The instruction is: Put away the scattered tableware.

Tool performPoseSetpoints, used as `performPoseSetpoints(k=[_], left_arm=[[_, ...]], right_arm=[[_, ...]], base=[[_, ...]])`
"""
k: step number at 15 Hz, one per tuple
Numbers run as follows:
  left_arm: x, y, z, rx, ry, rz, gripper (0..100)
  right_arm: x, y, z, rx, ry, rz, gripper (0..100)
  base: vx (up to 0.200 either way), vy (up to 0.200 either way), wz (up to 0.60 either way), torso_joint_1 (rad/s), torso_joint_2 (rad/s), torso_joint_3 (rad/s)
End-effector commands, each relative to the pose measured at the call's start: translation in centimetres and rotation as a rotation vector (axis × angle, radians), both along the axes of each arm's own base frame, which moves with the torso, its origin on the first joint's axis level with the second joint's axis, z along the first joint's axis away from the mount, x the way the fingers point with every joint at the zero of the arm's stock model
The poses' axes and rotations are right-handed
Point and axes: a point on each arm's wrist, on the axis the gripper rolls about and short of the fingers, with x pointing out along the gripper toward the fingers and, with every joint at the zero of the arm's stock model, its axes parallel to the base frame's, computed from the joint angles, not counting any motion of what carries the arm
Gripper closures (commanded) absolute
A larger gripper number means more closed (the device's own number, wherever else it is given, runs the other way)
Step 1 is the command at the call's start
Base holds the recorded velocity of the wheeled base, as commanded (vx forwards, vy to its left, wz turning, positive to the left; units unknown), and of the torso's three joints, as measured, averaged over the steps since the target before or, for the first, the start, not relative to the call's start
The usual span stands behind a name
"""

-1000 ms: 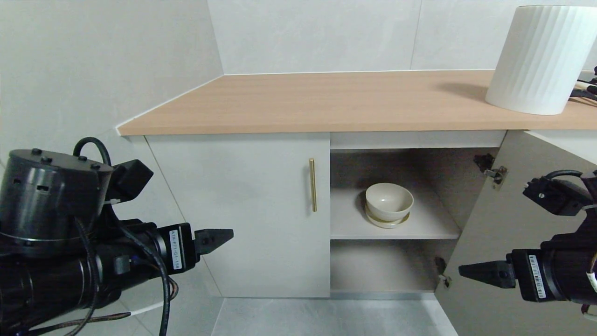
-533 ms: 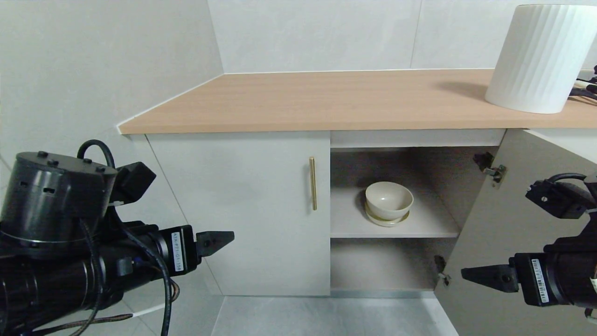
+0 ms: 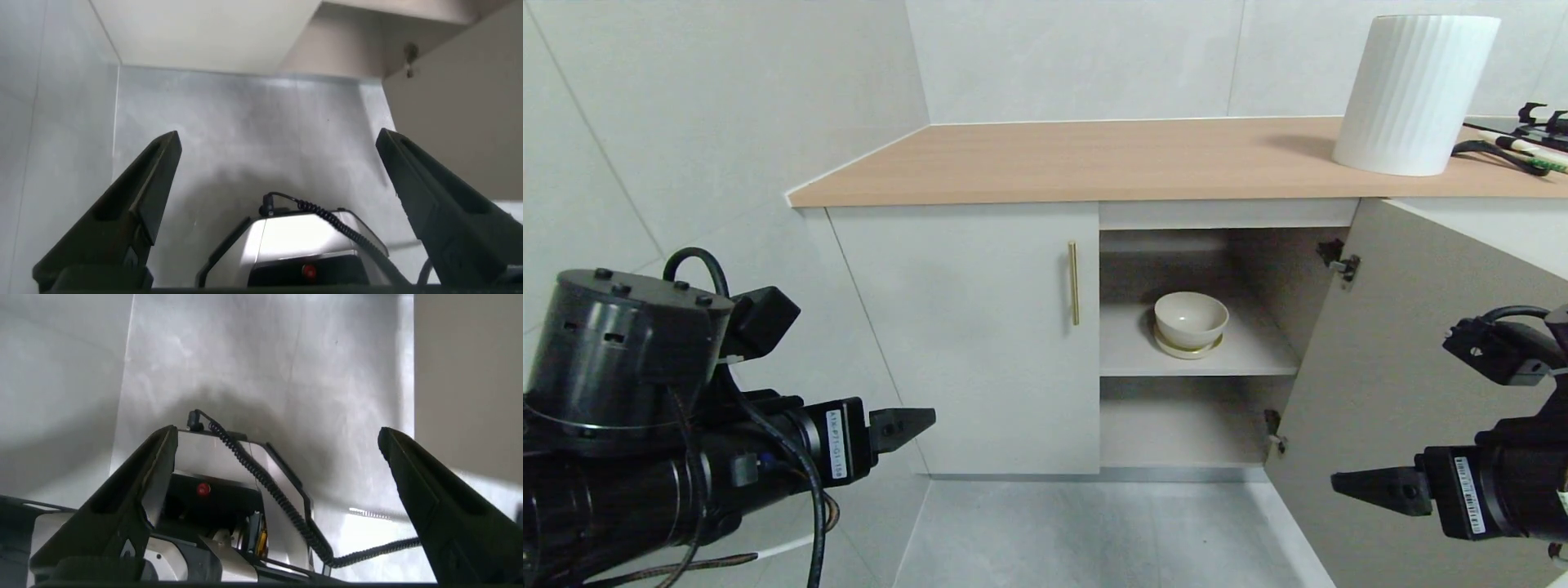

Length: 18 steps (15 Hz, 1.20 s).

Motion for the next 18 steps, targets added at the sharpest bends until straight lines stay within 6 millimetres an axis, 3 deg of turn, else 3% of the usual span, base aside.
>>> performPoseSetpoints(k=[1, 4, 16, 18], left_arm=[[0.06, -0.02, -0.06, 0.001, 0.003, 0.002, 0], [0.04, -0.03, -0.1, 0.002, 0.004, 0.001, 0], [-0.11, 0.06, -0.37, 0.026, 0.006, -0.011, 0], [-0.13, 0.09, -0.45, 0.043, 0.004, -0.017, 0]], right_arm=[[0.14, 0.1, -0.18, -0.005, 0.008, 0.0, 0], [0.14, 0.09, -0.2, -0.006, 0.009, 0.0, 0], [-0.09, -0.06, -0.2, -0.015, 0.02, 0.0, 0], [-0.42, -0.29, -0.33, -0.046, 0.057, -0.005, 0]], base=[[-0.2, 0.0, 0.0, 0.002, 0.0, -0.007], [-0.2, 0.0, 0.0, 0.001, 0.0, -0.004], [0.0, 0.0, 0.0, 0.0, 0.0, 0.0], [0.0, -0.2, 0.0, -0.005, 0.0, -0.002]])
